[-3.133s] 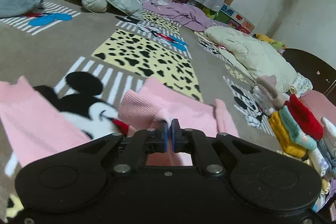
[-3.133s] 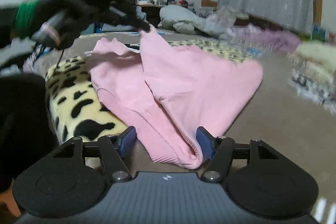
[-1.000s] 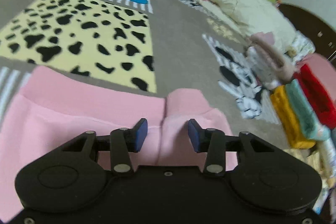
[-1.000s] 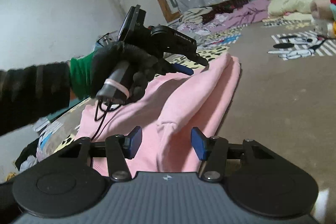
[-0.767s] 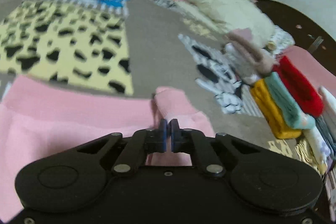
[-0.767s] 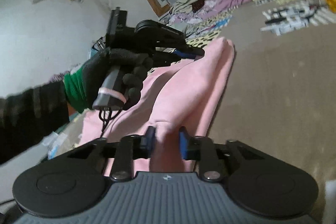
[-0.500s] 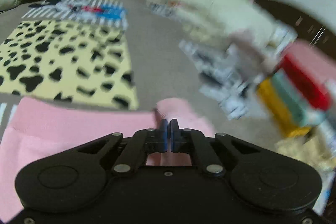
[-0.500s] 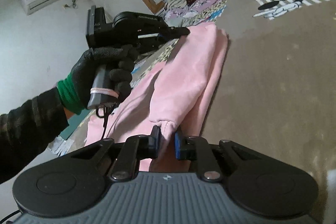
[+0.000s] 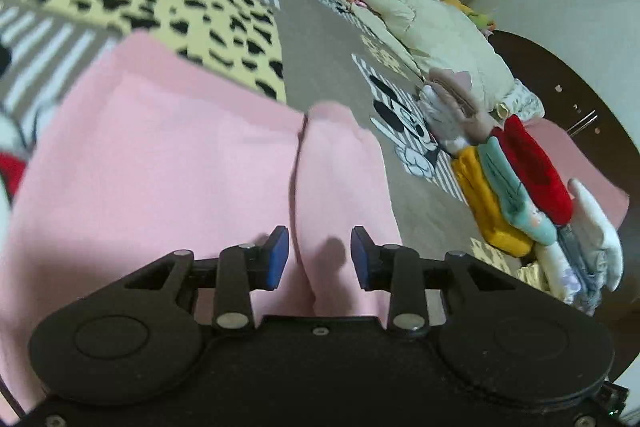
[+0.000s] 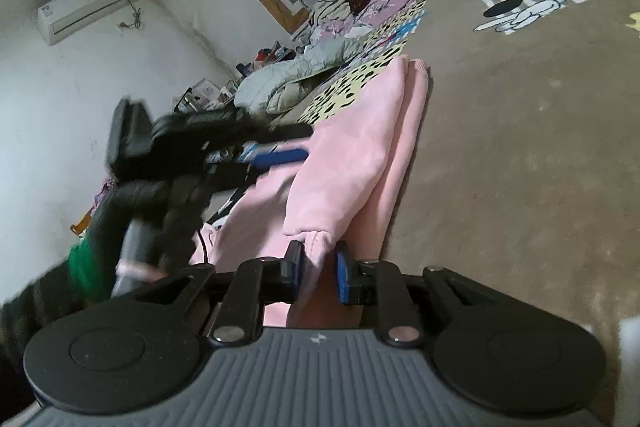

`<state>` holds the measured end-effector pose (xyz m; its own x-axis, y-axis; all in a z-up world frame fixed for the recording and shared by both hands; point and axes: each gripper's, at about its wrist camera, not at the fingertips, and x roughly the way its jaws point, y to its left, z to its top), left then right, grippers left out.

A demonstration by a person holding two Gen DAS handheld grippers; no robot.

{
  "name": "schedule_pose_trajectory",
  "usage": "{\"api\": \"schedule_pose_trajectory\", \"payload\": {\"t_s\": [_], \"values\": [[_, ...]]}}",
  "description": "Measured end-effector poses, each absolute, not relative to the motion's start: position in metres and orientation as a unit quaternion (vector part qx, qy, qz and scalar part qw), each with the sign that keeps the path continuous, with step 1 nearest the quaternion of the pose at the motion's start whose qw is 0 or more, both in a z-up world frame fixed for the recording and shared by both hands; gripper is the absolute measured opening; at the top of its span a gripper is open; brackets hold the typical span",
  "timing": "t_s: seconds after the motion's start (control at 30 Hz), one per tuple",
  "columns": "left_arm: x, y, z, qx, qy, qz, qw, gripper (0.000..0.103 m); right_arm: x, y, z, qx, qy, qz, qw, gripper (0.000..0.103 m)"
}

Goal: Fold clothes

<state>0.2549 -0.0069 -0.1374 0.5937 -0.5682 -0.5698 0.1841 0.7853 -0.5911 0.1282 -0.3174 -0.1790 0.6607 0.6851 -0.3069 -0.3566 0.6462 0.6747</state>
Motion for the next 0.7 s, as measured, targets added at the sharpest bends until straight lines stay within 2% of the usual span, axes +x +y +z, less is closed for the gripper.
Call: {"api": "schedule_pose_trajectory", "payload": {"t_s": [0.1, 0.17, 0.27, 0.33, 0.47, 0.6, 0.67, 0.7], "values": [[0.25, -0.017, -0.143, -0.233, 0.407, -0.207, 0.859, 0.031, 0.127, -0.319, -0.178, 0.295, 0.274, 0.301, 0.864, 0.021], [0.245, -0.02, -0.144, -0.235, 0.403, -0.218, 0.857, 0.0, 0.126, -0.32, -0.178, 0.295, 0.271, 0.302, 0.865, 0.021], [0.236, -0.029, -0.129, -0.211, 0.375, -0.226, 0.874, 0.0, 0.125, -0.323, -0.18, 0.304, 0.266, 0.306, 0.862, 0.02], [0.238, -0.022, -0.124, -0.202, 0.35, -0.223, 0.887, 0.0, 0.127, -0.323, -0.182, 0.297, 0.28, 0.302, 0.862, 0.012], [0.247, -0.018, -0.135, -0.174, 0.377, -0.205, 0.886, 0.0, 0.129, -0.317, -0.184, 0.267, 0.306, 0.299, 0.864, 0.009], [0.246, -0.013, -0.135, -0.187, 0.371, -0.187, 0.89, 0.003, 0.129, -0.313, -0.181, 0.249, 0.31, 0.298, 0.868, 0.009], [0.249, -0.008, -0.132, -0.2, 0.366, -0.185, 0.89, 0.009, 0.128, -0.315, -0.178, 0.259, 0.305, 0.3, 0.866, 0.011], [0.251, -0.006, -0.129, -0.203, 0.363, -0.185, 0.89, 0.011, 0.127, -0.316, -0.177, 0.264, 0.303, 0.302, 0.864, 0.016]]}}
